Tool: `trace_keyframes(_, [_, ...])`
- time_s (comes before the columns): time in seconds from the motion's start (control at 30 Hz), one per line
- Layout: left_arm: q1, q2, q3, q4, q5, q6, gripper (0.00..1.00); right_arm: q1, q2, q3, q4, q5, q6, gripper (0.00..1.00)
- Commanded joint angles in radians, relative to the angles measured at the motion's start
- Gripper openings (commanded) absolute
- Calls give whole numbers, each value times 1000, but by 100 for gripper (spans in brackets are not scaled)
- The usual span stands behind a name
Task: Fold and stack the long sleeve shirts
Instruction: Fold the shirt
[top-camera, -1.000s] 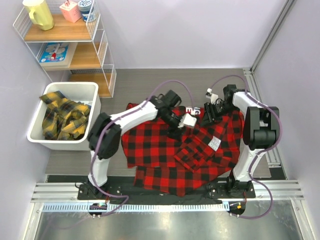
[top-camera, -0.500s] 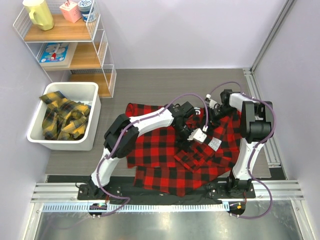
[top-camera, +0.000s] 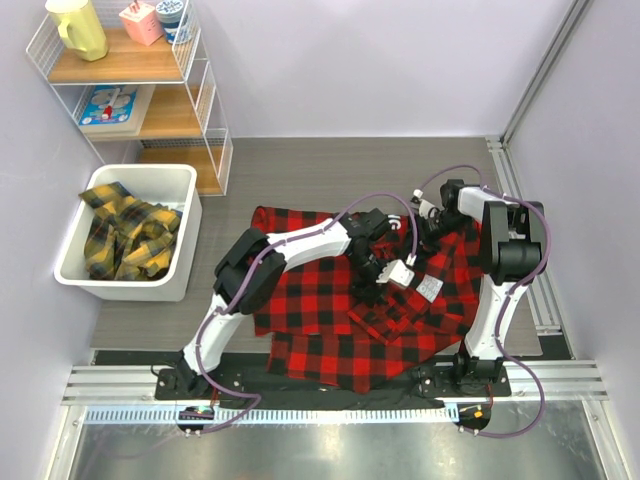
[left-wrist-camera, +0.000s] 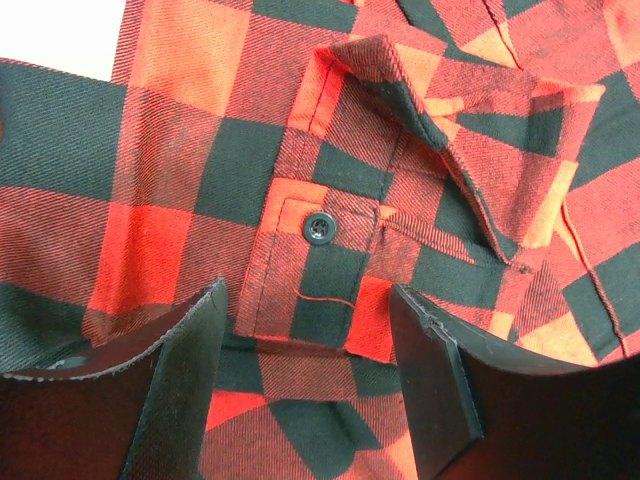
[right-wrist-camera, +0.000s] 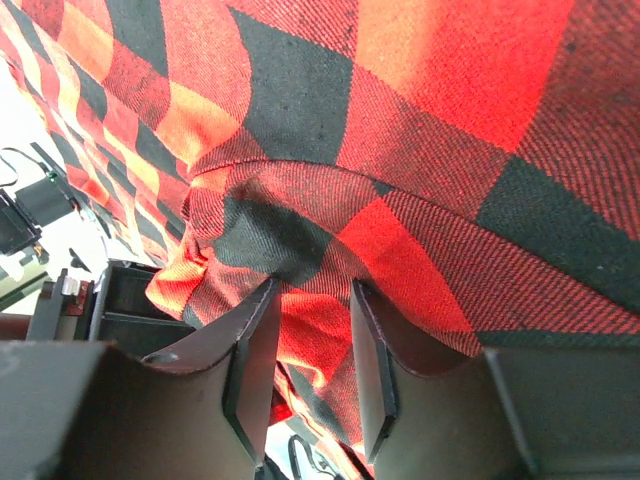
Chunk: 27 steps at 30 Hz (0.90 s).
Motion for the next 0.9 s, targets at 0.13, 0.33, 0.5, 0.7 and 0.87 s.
trace_keyframes(0.13, [-21,56,81,-41,53,-70,65,-4,-1,-5,40,20,28,40])
trace_keyframes(0.33, [-24,32,75,-85,30,-29,50,-4,4,-5,45,27,22,40])
trace_keyframes(0.5, [-44,-45,91,-117,39,-61,30,-4,5,-5,45,35,16,40])
trace_keyframes(0.7, [-73,-103,95,-150,21,-75,0,-4,-10,-8,43,44,-4,40])
trace_keyframes(0.87, [-85,-204,107,-165,49,-148,0,-4,-42,1,29,46,-44,40])
